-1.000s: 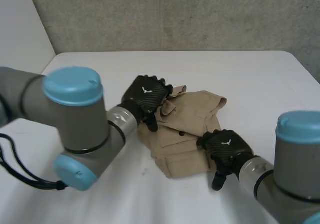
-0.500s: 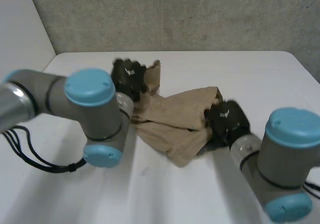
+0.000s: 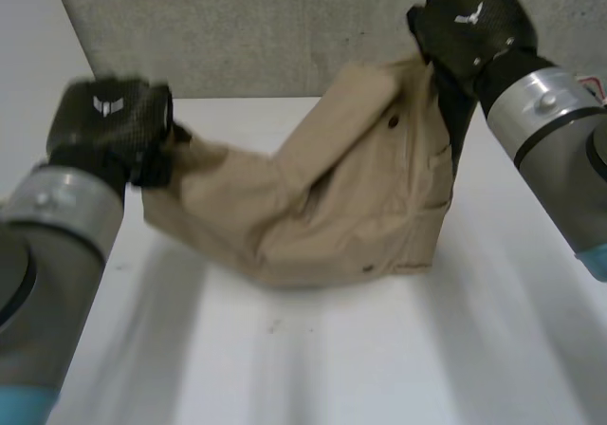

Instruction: Fold the shorts.

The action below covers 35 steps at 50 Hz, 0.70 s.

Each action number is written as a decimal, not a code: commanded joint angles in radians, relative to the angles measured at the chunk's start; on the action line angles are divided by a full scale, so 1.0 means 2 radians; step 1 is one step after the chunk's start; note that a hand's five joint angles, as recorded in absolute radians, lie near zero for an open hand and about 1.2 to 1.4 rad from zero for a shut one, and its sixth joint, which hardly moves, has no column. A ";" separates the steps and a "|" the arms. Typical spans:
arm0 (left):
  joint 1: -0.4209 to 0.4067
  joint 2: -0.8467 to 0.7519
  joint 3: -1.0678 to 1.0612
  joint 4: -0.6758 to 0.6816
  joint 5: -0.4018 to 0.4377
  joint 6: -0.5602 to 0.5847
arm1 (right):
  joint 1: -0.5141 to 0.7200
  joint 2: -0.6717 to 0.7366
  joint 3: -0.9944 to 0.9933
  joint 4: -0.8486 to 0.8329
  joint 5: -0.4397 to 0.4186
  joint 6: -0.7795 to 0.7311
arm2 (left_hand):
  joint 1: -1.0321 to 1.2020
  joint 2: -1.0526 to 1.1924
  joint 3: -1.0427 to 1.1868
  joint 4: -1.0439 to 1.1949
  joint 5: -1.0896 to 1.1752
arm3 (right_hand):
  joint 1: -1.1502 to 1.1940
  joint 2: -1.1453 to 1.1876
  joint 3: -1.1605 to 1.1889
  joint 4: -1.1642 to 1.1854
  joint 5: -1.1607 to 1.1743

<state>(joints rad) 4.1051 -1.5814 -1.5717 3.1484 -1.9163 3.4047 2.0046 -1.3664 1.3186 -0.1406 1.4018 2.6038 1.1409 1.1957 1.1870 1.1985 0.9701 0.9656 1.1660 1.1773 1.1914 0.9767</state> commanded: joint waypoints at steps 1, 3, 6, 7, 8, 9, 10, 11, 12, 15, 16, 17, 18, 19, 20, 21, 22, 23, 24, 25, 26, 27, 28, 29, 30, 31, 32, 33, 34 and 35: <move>-0.012 0.006 -0.113 -0.085 0.010 -0.049 | -0.003 0.010 0.010 0.208 -0.078 -0.017 | 0.128 0.100 0.105 0.099 0.126 | 0.215 0.115 0.109 0.102 0.123; -0.015 0.006 -0.125 -0.091 0.011 -0.048 | -0.006 0.014 0.015 0.253 -0.097 -0.036 | 0.128 0.100 0.105 0.099 0.126 | 0.215 0.115 0.109 0.102 0.123; -0.016 0.003 -0.139 -0.092 0.012 -0.043 | -0.010 0.024 0.026 0.332 -0.123 -0.103 | -0.150 -0.177 -0.173 -0.179 -0.152 | 0.215 0.115 0.109 0.102 0.123; -0.015 0.004 -0.140 -0.092 0.012 -0.039 | -0.013 0.024 0.029 0.346 -0.125 -0.118 | -0.263 -0.290 -0.286 -0.292 -0.265 | 0.200 0.100 0.094 0.087 0.107; -0.015 0.004 -0.139 -0.091 0.012 -0.036 | -0.016 0.024 0.031 0.357 -0.126 -0.131 | -0.331 -0.358 -0.354 -0.360 -0.333 | 0.107 0.006 0.001 -0.006 0.014; -0.015 0.005 -0.135 -0.088 0.013 -0.025 | -0.024 0.022 0.036 0.363 -0.126 -0.146 | -0.455 -0.482 -0.478 -0.484 -0.457 | -0.159 -0.259 -0.265 -0.272 -0.252; -0.015 0.005 -0.131 -0.086 0.013 -0.020 | -0.027 0.022 0.037 0.361 -0.125 -0.145 | -0.468 -0.495 -0.491 -0.497 -0.470 | -0.272 -0.372 -0.378 -0.385 -0.365; -0.014 0.005 -0.127 -0.083 0.013 -0.013 | -0.029 0.022 0.037 0.357 -0.125 -0.142 | -0.468 -0.495 -0.491 -0.497 -0.470 | -0.347 -0.447 -0.453 -0.460 -0.440; -0.014 0.005 -0.122 -0.080 0.013 -0.008 | -0.031 0.021 0.036 0.352 -0.125 -0.137 | -0.468 -0.495 -0.491 -0.497 -0.470 | -0.368 -0.468 -0.474 -0.481 -0.461; -0.015 0.005 -0.108 -0.059 0.015 0.003 | -0.034 0.020 0.031 0.318 -0.124 -0.095 | -0.468 -0.495 -0.491 -0.497 -0.470 | -0.395 -0.495 -0.501 -0.508 -0.488; -0.015 0.005 -0.105 -0.051 0.015 0.005 | -0.036 0.017 0.029 0.301 -0.123 -0.064 | -0.467 -0.494 -0.490 -0.495 -0.469 | -0.396 -0.496 -0.501 -0.508 -0.488; -0.017 0.001 -0.097 -0.035 0.016 0.006 | -0.037 0.014 0.029 0.292 -0.121 -0.046 | -0.465 -0.493 -0.488 -0.494 -0.467 | -0.396 -0.496 -0.501 -0.508 -0.488; -0.017 0.000 -0.092 -0.023 0.016 0.006 | -0.038 0.008 0.028 0.285 -0.120 -0.029 | -0.465 -0.493 -0.488 -0.494 -0.467 | -0.396 -0.496 -0.501 -0.508 -0.488; -0.018 -0.001 -0.088 -0.014 0.016 0.006 | -0.040 0.003 0.027 0.277 -0.116 -0.010 | -0.465 -0.493 -0.488 -0.494 -0.467 | -0.396 -0.496 -0.501 -0.508 -0.488; -0.018 -0.003 -0.083 -0.004 0.016 0.005 | -0.050 -0.006 0.028 0.267 -0.108 0.025 | -0.465 -0.493 -0.488 -0.494 -0.467 | -0.396 -0.496 -0.501 -0.508 -0.488; -0.021 -0.015 -0.074 0.018 0.018 0.005 | -0.057 -0.010 0.029 0.262 -0.103 0.041 | -0.461 -0.488 -0.484 -0.490 -0.463 | -0.396 -0.496 -0.501 -0.508 -0.488; -0.022 -0.025 -0.068 0.032 0.020 0.005 | -0.062 -0.013 0.032 0.258 -0.098 0.056 | -0.459 -0.487 -0.482 -0.488 -0.461 | -0.396 -0.496 -0.501 -0.508 -0.488; -0.025 -0.033 -0.062 0.039 0.022 0.005 | -0.067 -0.016 0.034 0.255 -0.093 0.069 | -0.458 -0.485 -0.481 -0.487 -0.460 | -0.396 -0.496 -0.501 -0.508 -0.488; -0.029 -0.043 -0.056 0.048 0.026 0.005 | -0.072 -0.018 0.039 0.250 -0.081 0.092 | -0.458 -0.485 -0.481 -0.487 -0.460 | -0.396 -0.496 -0.501 -0.508 -0.488; -0.042 -0.064 -0.040 0.059 0.037 0.005 | -0.073 -0.019 0.042 0.247 -0.075 0.102 | -0.458 -0.485 -0.481 -0.487 -0.460 | -0.396 -0.496 -0.501 -0.508 -0.488; -0.049 -0.076 -0.033 0.064 0.043 0.005 | -0.076 -0.021 0.046 0.243 -0.069 0.109 | -0.458 -0.485 -0.481 -0.487 -0.460 | -0.396 -0.496 -0.501 -0.508 -0.488; -0.056 -0.088 -0.025 0.067 0.049 0.005 | -0.077 -0.022 0.051 0.238 -0.063 0.115 | -0.458 -0.485 -0.481 -0.487 -0.460 | -0.396 -0.496 -0.501 -0.508 -0.488; -0.067 -0.113 -0.011 0.070 0.061 0.004 | -0.080 -0.023 0.062 0.226 -0.051 0.122 | -0.458 -0.485 -0.481 -0.487 -0.460 | -0.396 -0.496 -0.501 -0.508 -0.488; -0.071 -0.124 -0.003 0.070 0.067 0.004 | -0.080 -0.023 0.068 0.218 -0.044 0.123 | -0.458 -0.485 -0.481 -0.487 -0.460 | -0.396 -0.496 -0.501 -0.508 -0.488; -0.076 -0.136 0.003 0.071 0.071 0.004 | -0.082 -0.022 0.074 0.211 -0.037 0.123 | -0.458 -0.485 -0.481 -0.487 -0.460 | -0.396 -0.496 -0.501 -0.508 -0.488; -0.081 -0.149 0.011 0.071 0.077 0.003 | -0.084 -0.022 0.080 0.202 -0.029 0.125 | -0.458 -0.485 -0.481 -0.487 -0.460 | -0.396 -0.496 -0.501 -0.508 -0.488; -0.086 -0.172 0.025 0.072 0.084 0.003 | -0.090 -0.021 0.094 0.188 -0.012 0.125 | -0.456 -0.484 -0.479 -0.485 -0.458 | -0.396 -0.496 -0.501 -0.508 -0.488; -0.088 -0.183 0.032 0.073 0.087 0.003 | -0.093 -0.020 0.101 0.182 -0.003 0.125 | -0.456 -0.484 -0.479 -0.485 -0.458 | -0.396 -0.496 -0.501 -0.508 -0.488; -0.090 -0.192 0.038 0.073 0.088 0.002 | -0.096 -0.019 0.106 0.176 0.004 0.125 | -0.456 -0.484 -0.479 -0.485 -0.458 | -0.396 -0.496 -0.501 -0.508 -0.488; -0.092 -0.204 0.044 0.073 0.089 0.002 | -0.096 -0.017 0.111 0.172 0.011 0.125 | -0.456 -0.484 -0.479 -0.485 -0.458 | -0.396 -0.496 -0.501 -0.508 -0.488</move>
<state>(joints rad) 3.9703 -1.8225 -1.5813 3.2905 -1.7905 3.4138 1.8394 -1.4118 1.4544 0.2881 1.3172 2.8521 0.2193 0.2287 0.2344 0.2255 0.0505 0.2078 0.2235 0.2153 0.2387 0.0713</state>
